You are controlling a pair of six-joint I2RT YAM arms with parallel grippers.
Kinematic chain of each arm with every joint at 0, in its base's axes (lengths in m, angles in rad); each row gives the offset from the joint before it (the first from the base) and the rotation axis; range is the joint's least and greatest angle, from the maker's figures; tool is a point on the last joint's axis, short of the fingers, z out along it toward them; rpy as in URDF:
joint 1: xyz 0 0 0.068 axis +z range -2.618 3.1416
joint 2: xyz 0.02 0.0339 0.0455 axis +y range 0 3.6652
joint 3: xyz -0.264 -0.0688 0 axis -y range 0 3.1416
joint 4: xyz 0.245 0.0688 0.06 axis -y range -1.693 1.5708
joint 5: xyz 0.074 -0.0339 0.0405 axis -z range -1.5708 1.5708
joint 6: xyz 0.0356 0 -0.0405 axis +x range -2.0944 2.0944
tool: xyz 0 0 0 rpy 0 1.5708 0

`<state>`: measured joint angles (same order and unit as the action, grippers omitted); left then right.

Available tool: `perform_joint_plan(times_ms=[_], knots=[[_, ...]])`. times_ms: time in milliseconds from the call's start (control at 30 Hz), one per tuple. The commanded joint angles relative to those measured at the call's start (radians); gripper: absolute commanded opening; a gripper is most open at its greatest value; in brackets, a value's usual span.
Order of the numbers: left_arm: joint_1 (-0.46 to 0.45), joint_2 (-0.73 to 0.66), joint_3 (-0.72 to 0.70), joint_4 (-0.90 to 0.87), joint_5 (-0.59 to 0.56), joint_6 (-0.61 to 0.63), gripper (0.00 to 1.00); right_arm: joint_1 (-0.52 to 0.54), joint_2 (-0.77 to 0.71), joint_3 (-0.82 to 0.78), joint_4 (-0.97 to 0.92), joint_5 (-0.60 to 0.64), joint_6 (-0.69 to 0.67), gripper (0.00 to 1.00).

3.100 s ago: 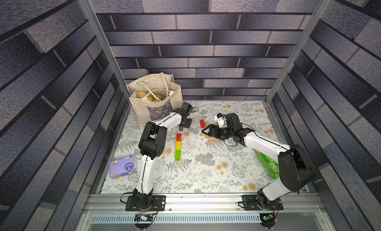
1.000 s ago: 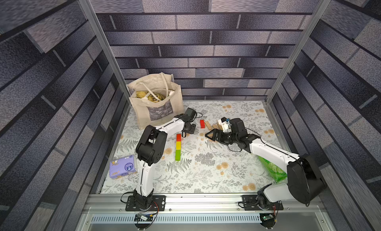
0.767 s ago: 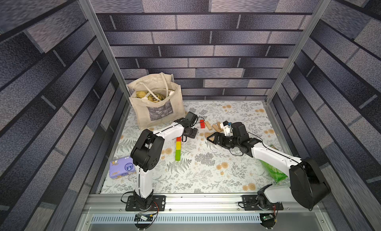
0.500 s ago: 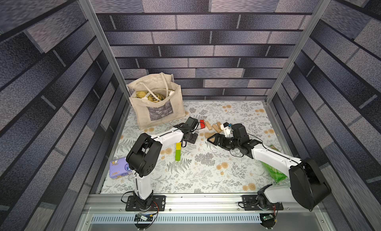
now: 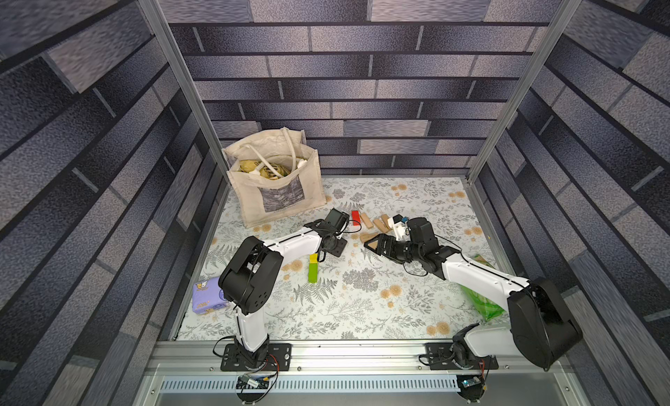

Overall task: Assemble the letter k with building blocks
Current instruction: Assemble the building block at the center of the board.

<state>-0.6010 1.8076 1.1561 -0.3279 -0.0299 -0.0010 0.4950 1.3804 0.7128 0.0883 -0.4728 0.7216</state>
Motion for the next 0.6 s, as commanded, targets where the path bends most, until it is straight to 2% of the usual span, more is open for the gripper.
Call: perform_joint_plan(times_ms=[0, 100, 167, 200, 233, 267, 367, 567], knots=[[0.007, -0.05, -0.008, -0.058, 0.078, 0.122, 0.29, -0.005, -0.008, -0.014, 0.03, -0.012, 0.004, 1.0], [0.009, -0.056, -0.003, -0.091, 0.114, 0.169, 0.28, -0.006, -0.006, -0.017, 0.031, -0.013, -0.001, 1.0], [0.009, -0.065, -0.005, -0.099, 0.126, 0.183, 0.15, -0.006, -0.006, -0.018, 0.035, -0.015, -0.002, 1.0], [0.009, -0.072, -0.008, -0.1, 0.125, 0.187, 0.15, -0.005, -0.005, -0.018, 0.037, -0.015, -0.003, 1.0], [0.009, -0.078, -0.01, -0.106, 0.116, 0.189, 0.33, -0.005, -0.003, -0.018, 0.04, -0.015, -0.004, 1.0], [0.009, -0.082, -0.01, -0.115, 0.112, 0.195, 0.39, -0.005, 0.0, -0.019, 0.043, -0.017, -0.004, 1.0], [0.016, -0.095, -0.007, -0.148, 0.112, 0.208, 0.34, -0.006, 0.014, -0.021, 0.056, -0.027, -0.002, 1.0], [0.035, -0.114, -0.015, -0.175, 0.107, 0.216, 0.34, -0.006, 0.037, -0.012, 0.065, -0.039, -0.005, 1.0]])
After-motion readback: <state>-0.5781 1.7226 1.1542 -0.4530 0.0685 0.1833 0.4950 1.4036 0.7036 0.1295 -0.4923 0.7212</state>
